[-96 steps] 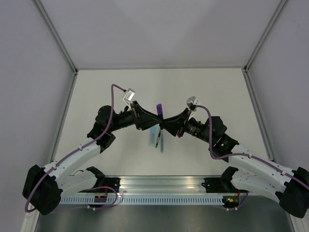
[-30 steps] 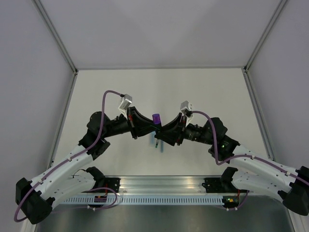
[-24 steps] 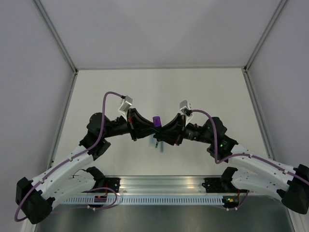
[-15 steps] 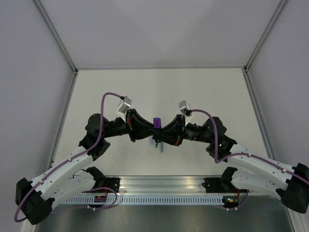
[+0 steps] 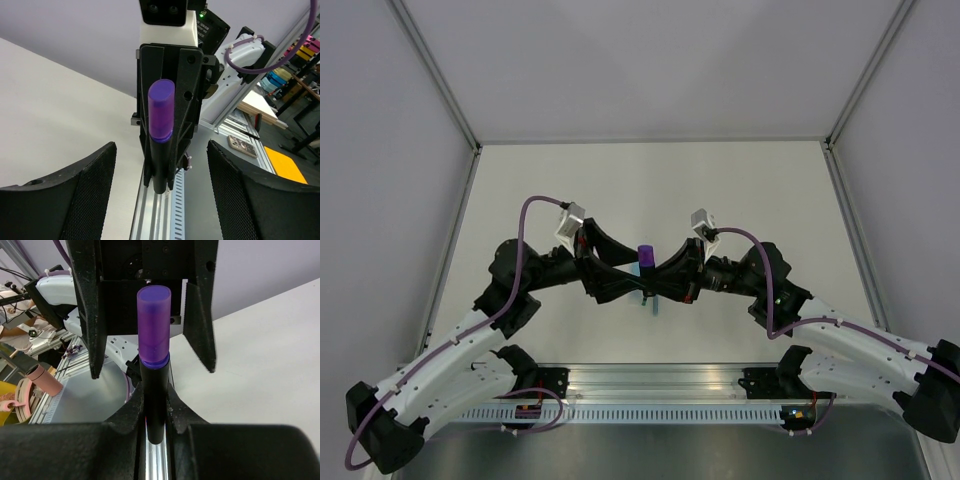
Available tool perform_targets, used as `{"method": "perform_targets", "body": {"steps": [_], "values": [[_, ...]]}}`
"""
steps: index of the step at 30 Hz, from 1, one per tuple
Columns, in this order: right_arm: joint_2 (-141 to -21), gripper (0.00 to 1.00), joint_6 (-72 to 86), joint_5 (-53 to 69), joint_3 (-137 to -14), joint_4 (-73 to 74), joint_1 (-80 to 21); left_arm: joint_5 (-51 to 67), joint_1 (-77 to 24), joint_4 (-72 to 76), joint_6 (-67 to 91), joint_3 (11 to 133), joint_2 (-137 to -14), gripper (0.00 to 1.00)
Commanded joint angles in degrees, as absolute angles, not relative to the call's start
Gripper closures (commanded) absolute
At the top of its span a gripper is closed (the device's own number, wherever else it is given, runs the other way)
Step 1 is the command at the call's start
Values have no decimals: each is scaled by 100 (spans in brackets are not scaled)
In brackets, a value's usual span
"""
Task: Insert the pens into the pen caps
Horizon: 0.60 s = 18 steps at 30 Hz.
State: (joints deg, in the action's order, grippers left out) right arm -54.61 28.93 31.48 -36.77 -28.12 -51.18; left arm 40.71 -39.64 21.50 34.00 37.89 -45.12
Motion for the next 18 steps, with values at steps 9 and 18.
{"method": "perform_targets", "body": {"steps": [9, 18], "values": [[-5616, 100, 2883, 3718, -3770, -2971, -5133, 2980, -3982, 1134, 2663, 4746, -4307, 14], [-5704, 100, 3023, 3805, -3727, -3164, -5142, 3102, -3981, 1379, 2812, 4773, -4271, 12]]}}
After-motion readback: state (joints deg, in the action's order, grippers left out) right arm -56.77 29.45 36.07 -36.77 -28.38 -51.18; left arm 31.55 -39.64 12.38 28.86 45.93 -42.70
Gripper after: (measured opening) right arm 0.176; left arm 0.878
